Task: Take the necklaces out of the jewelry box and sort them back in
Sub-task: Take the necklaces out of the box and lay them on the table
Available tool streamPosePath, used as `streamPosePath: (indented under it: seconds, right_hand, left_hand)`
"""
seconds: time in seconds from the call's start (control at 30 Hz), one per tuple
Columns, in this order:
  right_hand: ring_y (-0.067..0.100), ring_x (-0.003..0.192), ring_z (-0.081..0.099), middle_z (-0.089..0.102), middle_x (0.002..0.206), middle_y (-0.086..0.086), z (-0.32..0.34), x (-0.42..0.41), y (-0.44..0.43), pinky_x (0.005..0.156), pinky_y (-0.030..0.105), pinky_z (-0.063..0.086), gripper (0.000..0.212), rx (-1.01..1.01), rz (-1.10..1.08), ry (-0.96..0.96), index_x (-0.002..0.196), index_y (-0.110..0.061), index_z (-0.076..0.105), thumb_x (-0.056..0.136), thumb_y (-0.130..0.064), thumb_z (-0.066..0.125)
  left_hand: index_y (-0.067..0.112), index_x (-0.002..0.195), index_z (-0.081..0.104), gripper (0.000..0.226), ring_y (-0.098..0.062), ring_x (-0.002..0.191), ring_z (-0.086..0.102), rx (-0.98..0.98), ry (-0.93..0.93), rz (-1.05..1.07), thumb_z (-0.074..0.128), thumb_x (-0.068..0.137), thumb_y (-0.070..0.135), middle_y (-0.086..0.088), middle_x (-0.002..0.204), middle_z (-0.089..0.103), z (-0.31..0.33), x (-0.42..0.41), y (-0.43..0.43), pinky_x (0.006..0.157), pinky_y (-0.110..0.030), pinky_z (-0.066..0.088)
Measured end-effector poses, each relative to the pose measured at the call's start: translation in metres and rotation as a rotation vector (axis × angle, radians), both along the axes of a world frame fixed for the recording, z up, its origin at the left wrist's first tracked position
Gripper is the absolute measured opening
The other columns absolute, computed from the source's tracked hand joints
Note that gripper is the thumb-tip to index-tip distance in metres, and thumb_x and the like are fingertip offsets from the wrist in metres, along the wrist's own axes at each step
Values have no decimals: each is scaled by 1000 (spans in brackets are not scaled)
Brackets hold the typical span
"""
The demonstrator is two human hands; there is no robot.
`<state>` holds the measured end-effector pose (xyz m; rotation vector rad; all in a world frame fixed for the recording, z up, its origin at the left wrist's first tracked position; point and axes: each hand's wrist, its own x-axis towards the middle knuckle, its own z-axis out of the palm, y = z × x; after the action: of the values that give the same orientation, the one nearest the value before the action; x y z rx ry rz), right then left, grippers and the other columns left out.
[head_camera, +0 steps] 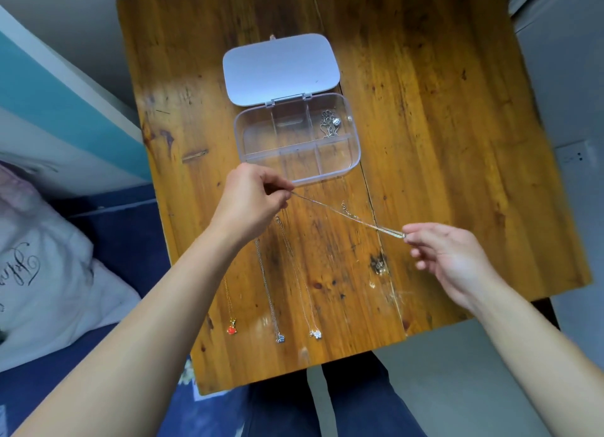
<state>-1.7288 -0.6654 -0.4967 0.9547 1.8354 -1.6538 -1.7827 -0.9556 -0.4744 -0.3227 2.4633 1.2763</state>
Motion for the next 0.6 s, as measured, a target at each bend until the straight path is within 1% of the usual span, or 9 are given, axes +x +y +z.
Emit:
streamPosePath:
  seconds: [0.1,0.17,0.23,0.3,0.37,0.43,0.5,0.6]
  right_hand:
    - [8,49,57,69,58,1,-2,30,-10,42,18,43,14,176,230,-31,73,-12,76,76,1,70]
    - [9,48,59,69,54,3,-3,52,-24,44,18,43,16,208,381,-54,68,-14,74,74,1,73]
    - [8,52,63,70,57,0,-4,72,-40,51,21,48,14,225,525,-60,66,-17,73,74,-6,76]
    - [3,57,63,70,59,-6,-7,85,-53,59,23,54,13,305,631,-36,64,-22,72,73,-13,77]
    - [2,61,63,68,59,-10,-9,93,-62,64,25,56,13,390,671,-2,64,-26,71,73,-17,76]
    - [3,63,63,67,61,-12,-10,97,-67,66,29,57,11,427,688,8,65,-26,71,74,-19,74]
    - [4,64,62,66,61,-13,-11,101,-70,66,33,57,10,452,716,11,67,-25,69,75,-21,73]
    - [4,63,61,64,59,-13,-12,103,-71,64,32,56,11,493,763,26,66,-26,66,75,-23,71]
  left_hand:
    - [11,86,77,11,-14,69,67,-117,148,-33,69,83,5,-5,74,73,-3,1,10,74,-24,53]
    - [8,89,77,12,-19,77,68,-180,210,-103,67,83,4,-9,84,75,-8,3,16,78,-27,53]
    - [6,90,76,14,-27,84,69,-239,221,-185,65,83,3,-12,88,75,-16,5,22,79,-34,54]
    - [6,85,75,16,-33,85,67,-313,220,-286,61,81,0,-14,86,74,-23,7,25,75,-39,54]
    - [5,81,72,16,-36,82,64,-375,205,-364,57,78,-2,-14,83,72,-29,9,26,71,-42,53]
    - [6,82,70,16,-38,82,62,-422,190,-408,56,78,-1,-14,83,71,-33,10,28,69,-44,52]
    - [7,83,69,16,-38,82,61,-446,200,-432,55,80,0,-14,83,71,-38,10,30,68,-44,52]
    - [7,84,69,16,-39,81,60,-466,224,-460,54,81,1,-14,85,69,-45,8,33,66,-44,51]
